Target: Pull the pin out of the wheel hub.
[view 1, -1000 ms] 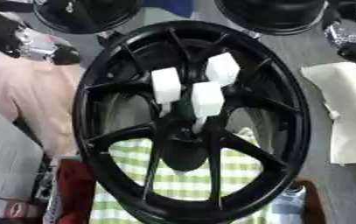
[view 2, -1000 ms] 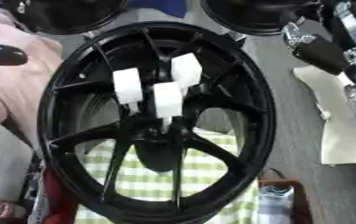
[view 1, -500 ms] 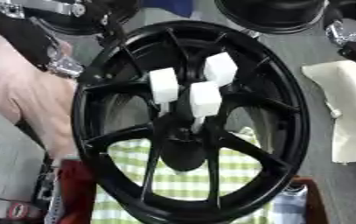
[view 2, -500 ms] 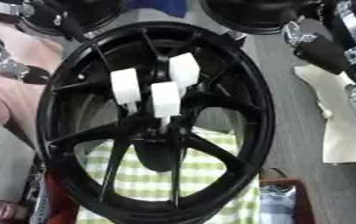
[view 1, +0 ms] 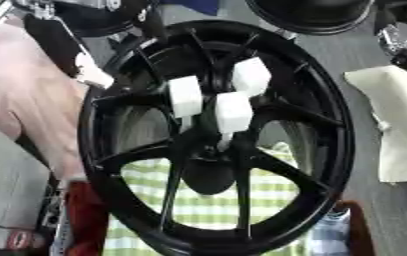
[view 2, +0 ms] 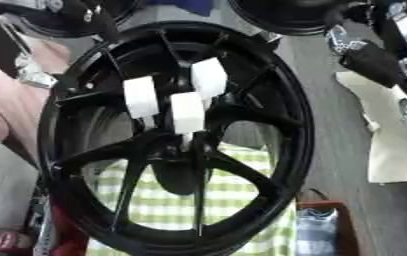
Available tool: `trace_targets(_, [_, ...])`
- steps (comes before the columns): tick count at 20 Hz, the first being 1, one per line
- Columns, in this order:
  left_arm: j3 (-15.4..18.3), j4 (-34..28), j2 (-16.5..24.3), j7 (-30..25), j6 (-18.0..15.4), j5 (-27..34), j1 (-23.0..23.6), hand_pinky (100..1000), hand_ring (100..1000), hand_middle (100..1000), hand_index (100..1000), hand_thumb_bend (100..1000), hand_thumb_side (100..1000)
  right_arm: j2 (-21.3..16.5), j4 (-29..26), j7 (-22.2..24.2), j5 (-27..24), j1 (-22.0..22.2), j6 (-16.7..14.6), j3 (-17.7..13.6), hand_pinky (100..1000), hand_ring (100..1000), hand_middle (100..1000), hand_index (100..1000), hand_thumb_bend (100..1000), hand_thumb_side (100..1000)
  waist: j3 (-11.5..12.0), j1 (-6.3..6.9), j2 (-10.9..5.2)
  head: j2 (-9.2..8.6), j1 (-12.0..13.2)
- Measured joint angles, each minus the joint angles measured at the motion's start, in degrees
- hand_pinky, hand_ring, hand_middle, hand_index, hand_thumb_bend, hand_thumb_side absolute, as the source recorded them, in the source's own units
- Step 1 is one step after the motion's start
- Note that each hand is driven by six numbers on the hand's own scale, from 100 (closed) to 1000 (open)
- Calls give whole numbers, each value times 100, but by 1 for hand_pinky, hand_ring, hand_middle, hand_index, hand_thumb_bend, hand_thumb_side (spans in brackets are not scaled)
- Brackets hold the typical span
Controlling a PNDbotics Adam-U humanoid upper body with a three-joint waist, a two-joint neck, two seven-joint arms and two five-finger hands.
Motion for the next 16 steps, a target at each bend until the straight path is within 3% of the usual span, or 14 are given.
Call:
trace_targets(6, [0, -3, -90, 132, -132, 86, -43, 852, 799, 810, 855, 291, 215, 24, 5, 25, -27, -19, -5, 15, 908, 784, 795, 790, 126, 467, -75, -1, 68, -23, 52])
trace_targets(16, [-199, -13, -100, 199, -199, 233, -86, 856, 807, 829, 863, 326, 115, 67, 19, 47, -47, -106, -21, 43, 910, 785, 795, 790, 120, 470, -192, 28, 146, -45, 129])
